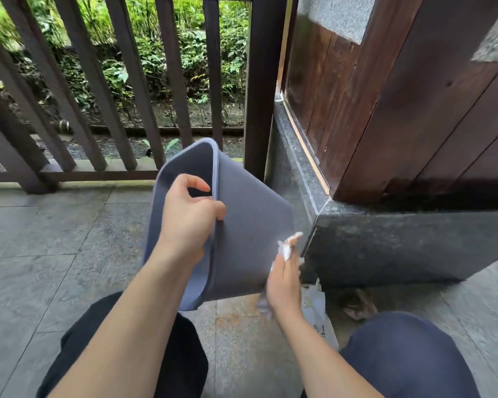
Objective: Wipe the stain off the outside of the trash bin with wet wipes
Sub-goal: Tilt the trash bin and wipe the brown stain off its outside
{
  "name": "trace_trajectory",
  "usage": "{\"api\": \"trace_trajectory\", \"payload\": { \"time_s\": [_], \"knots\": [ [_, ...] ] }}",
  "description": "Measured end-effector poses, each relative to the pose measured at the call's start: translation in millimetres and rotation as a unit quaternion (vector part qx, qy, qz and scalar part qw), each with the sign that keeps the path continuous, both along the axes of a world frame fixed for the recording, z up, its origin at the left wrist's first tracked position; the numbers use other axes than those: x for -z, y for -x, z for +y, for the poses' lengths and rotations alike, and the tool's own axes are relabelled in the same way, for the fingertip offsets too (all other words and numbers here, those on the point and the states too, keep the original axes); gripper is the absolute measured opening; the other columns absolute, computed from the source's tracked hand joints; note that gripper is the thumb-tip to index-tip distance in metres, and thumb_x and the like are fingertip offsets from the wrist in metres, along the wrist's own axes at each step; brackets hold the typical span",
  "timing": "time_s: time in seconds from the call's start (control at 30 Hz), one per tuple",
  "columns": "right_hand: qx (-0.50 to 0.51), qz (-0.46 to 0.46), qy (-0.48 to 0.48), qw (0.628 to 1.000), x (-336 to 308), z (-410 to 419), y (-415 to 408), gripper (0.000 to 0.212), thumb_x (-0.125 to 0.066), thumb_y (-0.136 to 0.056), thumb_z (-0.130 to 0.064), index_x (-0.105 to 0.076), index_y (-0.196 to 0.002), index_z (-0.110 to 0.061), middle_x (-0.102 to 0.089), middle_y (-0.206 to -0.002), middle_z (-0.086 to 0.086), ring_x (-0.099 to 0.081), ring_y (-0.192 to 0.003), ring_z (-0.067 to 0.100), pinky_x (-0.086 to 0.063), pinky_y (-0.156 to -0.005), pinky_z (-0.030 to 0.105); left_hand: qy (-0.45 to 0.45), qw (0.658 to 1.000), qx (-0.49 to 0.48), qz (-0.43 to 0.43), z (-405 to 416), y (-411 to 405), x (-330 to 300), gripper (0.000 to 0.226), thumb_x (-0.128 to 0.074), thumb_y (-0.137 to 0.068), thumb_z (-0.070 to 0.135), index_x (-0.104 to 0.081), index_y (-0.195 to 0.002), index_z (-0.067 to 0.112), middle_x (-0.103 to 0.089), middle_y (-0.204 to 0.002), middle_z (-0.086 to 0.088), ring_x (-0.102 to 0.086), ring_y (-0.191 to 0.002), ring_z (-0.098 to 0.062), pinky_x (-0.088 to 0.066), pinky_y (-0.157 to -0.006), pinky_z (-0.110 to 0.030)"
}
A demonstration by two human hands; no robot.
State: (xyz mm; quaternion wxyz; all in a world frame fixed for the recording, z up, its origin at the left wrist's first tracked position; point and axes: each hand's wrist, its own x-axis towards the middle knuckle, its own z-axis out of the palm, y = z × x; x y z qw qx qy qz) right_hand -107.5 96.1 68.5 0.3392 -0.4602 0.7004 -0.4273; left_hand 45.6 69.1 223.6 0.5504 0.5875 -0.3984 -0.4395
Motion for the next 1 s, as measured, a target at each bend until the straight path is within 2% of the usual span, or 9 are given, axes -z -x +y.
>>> {"api": "trace_trajectory", "payload": {
  "time_s": [0.13,0.2,0.27,0.53,0.7,0.8,0.87,0.93,1.0],
  "knots": [
    [-0.089,0.082,0.113,0.986,-43.5,-0.9,-35.5,0.055,-0.017,-0.106,-0.035,-0.008,-0.160,-0.032,-0.005,-0.168,-0.013,0.004,-0.155,0.002,0.010,-0.124,0.028,0.017,0.999,-0.029,-0.020,-1.2,-7.6,-3.6,0.040,-0.059,-0.050,0.001,-0.053,-0.081,0.026,-0.054,-0.051,0.011,-0.038,-0.037,-0.008,-0.029,-0.040,-0.020],
    [-0.154,0.097,0.164,0.970,-65.3,-3.0,-44.7,0.057,-0.020,-0.106,-0.033,-0.015,-0.162,-0.023,-0.006,-0.170,-0.008,0.005,-0.155,0.001,0.010,-0.125,0.029,0.023,0.999,-0.030,-0.010,1.1,-11.4,-6.8,0.037,-0.059,-0.050,-0.001,-0.054,-0.075,0.025,-0.051,-0.057,0.008,-0.036,-0.036,-0.008,-0.028,-0.038,-0.019],
    [-0.206,0.121,0.204,0.949,-84.5,-8.7,-47.9,0.057,-0.025,-0.108,-0.029,-0.010,-0.162,-0.017,-0.006,-0.171,-0.003,0.004,-0.156,0.005,0.010,-0.125,0.030,0.029,1.000,-0.002,-0.002,5.4,-14.1,-10.4,0.036,-0.059,-0.051,-0.004,-0.054,-0.071,0.025,-0.049,-0.060,0.006,-0.038,-0.039,-0.008,-0.029,-0.037,-0.020],
    [-0.270,0.207,0.235,0.911,-127.7,-55.1,-47.6,0.059,-0.025,-0.106,-0.036,-0.005,-0.161,-0.026,-0.008,-0.171,-0.005,0.005,-0.157,0.009,0.011,-0.125,0.036,0.017,0.997,0.057,0.058,13.0,-20.1,-9.4,0.045,-0.051,-0.067,-0.023,-0.054,-0.064,0.022,-0.047,-0.046,0.010,-0.034,-0.036,-0.005,-0.023,-0.037,-0.014],
    [-0.214,0.209,0.158,0.941,-109.0,-85.0,-18.2,0.060,-0.019,-0.105,-0.047,-0.007,-0.162,-0.031,-0.012,-0.170,-0.009,0.001,-0.155,0.005,0.007,-0.126,0.048,-0.024,0.994,0.052,0.092,8.0,-25.9,-3.3,0.047,-0.052,-0.061,-0.022,-0.057,-0.057,0.025,-0.047,-0.052,0.005,-0.030,-0.042,-0.013,-0.017,-0.047,-0.023],
    [-0.157,0.172,0.091,0.968,-89.3,-84.5,12.0,0.055,-0.017,-0.107,-0.049,-0.005,-0.160,-0.040,-0.014,-0.169,-0.010,0.001,-0.155,0.008,0.006,-0.125,0.050,-0.020,0.995,0.052,0.084,7.1,-27.9,-1.0,0.044,-0.053,-0.053,-0.013,-0.063,-0.063,0.028,-0.053,-0.057,0.003,-0.032,-0.046,-0.017,-0.022,-0.041,-0.021],
    [-0.184,0.157,0.030,0.970,-72.5,-74.8,32.3,0.053,-0.017,-0.108,-0.048,-0.006,-0.160,-0.043,-0.014,-0.168,-0.016,-0.002,-0.156,0.011,0.002,-0.126,0.048,-0.018,0.996,0.049,0.067,3.5,-25.4,4.0,0.051,-0.053,-0.055,-0.014,-0.069,-0.070,0.031,-0.058,-0.069,-0.003,-0.039,-0.051,-0.022,-0.028,-0.040,-0.020],
    [-0.224,0.148,-0.030,0.963,-57.4,-63.5,55.6,0.048,-0.021,-0.109,-0.045,-0.015,-0.156,-0.051,-0.026,-0.159,-0.023,-0.026,-0.149,0.010,-0.016,-0.122,0.039,-0.025,0.997,0.055,0.052,0.4,-21.5,10.4,0.059,-0.051,-0.061,-0.018,-0.075,-0.075,0.033,-0.058,-0.077,-0.009,-0.043,-0.057,-0.027,-0.032,-0.046,-0.022],
    [-0.195,0.104,-0.104,0.970,-48.0,-56.2,75.3,0.043,-0.027,-0.108,-0.045,-0.044,-0.148,-0.042,-0.050,-0.152,-0.007,-0.051,-0.134,0.019,-0.036,-0.108,0.035,-0.043,0.997,0.065,0.023,-0.1,-19.2,19.5,0.062,-0.051,-0.063,-0.019,-0.079,-0.082,0.033,-0.057,-0.078,-0.009,-0.044,-0.061,-0.027,-0.031,-0.052,-0.027]
  ]
}}
